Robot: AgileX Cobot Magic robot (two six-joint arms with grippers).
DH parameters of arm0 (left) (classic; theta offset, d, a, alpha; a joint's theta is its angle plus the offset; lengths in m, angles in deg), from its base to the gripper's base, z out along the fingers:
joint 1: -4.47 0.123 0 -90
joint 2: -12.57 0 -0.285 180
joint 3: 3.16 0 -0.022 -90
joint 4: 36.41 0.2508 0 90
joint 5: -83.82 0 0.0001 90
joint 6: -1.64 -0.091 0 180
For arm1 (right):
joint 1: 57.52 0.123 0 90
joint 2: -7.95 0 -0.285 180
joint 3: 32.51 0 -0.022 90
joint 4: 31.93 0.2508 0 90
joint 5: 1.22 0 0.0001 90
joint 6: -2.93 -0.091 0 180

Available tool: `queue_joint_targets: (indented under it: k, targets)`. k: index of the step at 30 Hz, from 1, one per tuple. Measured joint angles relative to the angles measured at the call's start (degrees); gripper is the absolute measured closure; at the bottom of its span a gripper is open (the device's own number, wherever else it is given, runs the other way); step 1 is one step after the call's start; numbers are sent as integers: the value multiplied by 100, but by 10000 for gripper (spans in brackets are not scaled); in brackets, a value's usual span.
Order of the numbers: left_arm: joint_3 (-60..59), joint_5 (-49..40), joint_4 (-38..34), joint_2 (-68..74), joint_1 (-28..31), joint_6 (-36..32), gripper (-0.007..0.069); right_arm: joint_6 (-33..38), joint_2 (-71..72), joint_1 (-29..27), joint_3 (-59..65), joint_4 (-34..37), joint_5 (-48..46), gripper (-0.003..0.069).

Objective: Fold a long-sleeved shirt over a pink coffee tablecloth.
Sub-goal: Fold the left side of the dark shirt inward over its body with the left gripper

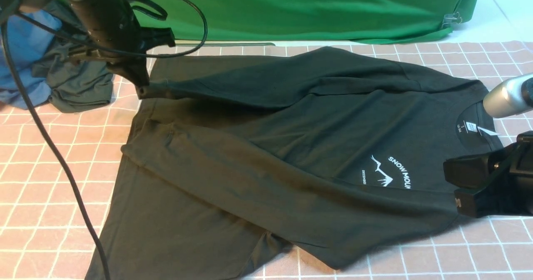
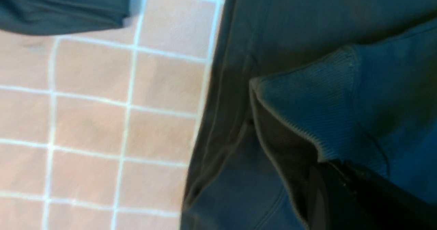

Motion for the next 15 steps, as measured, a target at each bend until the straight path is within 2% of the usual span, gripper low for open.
queue_joint_targets:
  k: [7,15]
  targets:
    - [-879,-10,294,-863,-26,201,594,6,0,0,0,0,-14,529]
    - [-1897,-28,73,-1245,-26,277,597,15,0,0,0,0,-8,518]
